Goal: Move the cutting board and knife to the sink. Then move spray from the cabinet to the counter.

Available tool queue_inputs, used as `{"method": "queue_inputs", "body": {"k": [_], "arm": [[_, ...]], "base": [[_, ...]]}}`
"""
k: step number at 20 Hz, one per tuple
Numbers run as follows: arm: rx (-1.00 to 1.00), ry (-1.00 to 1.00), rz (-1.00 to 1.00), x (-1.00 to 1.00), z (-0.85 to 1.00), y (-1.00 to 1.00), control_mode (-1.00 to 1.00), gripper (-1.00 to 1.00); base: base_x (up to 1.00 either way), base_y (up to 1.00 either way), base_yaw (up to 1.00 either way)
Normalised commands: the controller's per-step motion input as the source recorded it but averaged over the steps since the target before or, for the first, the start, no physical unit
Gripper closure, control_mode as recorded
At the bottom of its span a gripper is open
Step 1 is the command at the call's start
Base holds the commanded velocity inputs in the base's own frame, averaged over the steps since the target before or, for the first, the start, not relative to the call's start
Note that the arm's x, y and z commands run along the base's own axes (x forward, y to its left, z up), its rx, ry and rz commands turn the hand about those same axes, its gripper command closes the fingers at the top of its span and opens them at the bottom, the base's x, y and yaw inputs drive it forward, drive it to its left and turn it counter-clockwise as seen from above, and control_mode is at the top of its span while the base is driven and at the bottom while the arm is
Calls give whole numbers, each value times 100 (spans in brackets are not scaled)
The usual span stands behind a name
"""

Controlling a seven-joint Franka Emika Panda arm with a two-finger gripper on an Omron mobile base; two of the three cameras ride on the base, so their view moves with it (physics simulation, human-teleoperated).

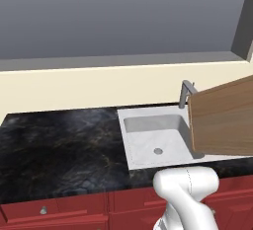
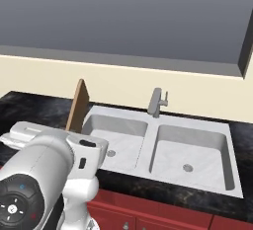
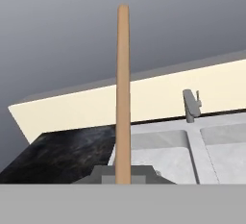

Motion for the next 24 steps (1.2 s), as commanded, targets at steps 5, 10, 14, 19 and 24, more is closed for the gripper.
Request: {"method": "queue_inputs", "body": {"k": [5,10,14,19,24], "arm": [[0,14,0,42,-1,0,-100,100],[1,17,-1,33,-6,0,-100,100],[14,11,-4,5,-10,0,-100,100],[25,9,-9,0,-17,0,-100,100],[30,6,-10,0,-21,0,-100,100]], "base": [[0,0,0],[0,0,0],[0,0,0],[0,0,0],[0,0,0]]}}
